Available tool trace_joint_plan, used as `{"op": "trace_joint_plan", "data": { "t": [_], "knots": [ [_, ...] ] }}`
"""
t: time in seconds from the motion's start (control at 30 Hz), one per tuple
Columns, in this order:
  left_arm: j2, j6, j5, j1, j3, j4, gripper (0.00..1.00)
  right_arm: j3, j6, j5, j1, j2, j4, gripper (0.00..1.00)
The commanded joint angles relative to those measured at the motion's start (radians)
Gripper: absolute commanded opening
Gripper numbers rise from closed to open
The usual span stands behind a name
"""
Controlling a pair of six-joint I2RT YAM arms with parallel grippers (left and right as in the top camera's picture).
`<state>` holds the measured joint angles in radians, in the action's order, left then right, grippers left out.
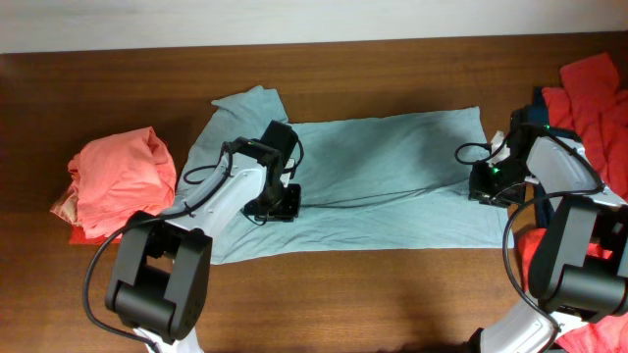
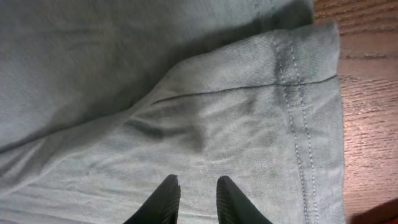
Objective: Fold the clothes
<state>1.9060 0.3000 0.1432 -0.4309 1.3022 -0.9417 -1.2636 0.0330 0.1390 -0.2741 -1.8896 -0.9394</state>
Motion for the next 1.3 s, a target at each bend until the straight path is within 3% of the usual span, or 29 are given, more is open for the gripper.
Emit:
{"op": "trace_joint_plan", "data": {
  "t": [0.0, 0.17, 0.57, 0.77, 0.97, 1.1, 1.17, 1.2, 1.23, 1.27],
  "knots": [
    [0.013, -0.001, 0.011, -0.002, -0.006, 0.003, 0.33, 0.003, -0.003, -0.013, 0.000, 0.014, -0.003, 0.25],
    [0.013, 0.003, 0.011, -0.002, -0.007, 0.004, 0.44, 0.003, -0.003, -0.013, 0.000, 0.014, -0.003, 0.25],
    [0.044, 0.002, 0.037, 0.000, -0.007, 0.018, 0.43, 0.003, -0.003, -0.013, 0.000, 0.014, -0.003, 0.26],
    [0.044, 0.002, 0.037, 0.002, -0.005, 0.021, 0.02, 0.003, -0.003, -0.013, 0.000, 0.015, -0.003, 0.25],
    [0.044, -0.010, 0.031, 0.010, 0.062, 0.021, 0.01, 0.003, -0.003, -0.013, 0.000, 0.014, -0.004, 0.25],
    [0.044, -0.008, -0.065, 0.042, 0.167, 0.031, 0.00, 0.003, -0.003, -0.013, 0.000, 0.014, -0.003, 0.26],
    [0.044, 0.003, -0.114, 0.068, 0.204, 0.055, 0.03, 0.003, -0.003, -0.013, 0.000, 0.014, -0.003, 0.25],
    [0.044, 0.003, -0.109, 0.076, 0.208, 0.060, 0.13, 0.003, -0.003, -0.013, 0.000, 0.014, -0.004, 0.25],
    [0.044, 0.003, -0.101, 0.084, 0.208, 0.058, 0.30, 0.003, -0.003, -0.013, 0.000, 0.014, -0.004, 0.25],
    [0.044, 0.002, -0.095, 0.087, 0.208, 0.050, 0.39, 0.003, -0.003, -0.013, 0.000, 0.014, -0.004, 0.25]
  ]
}}
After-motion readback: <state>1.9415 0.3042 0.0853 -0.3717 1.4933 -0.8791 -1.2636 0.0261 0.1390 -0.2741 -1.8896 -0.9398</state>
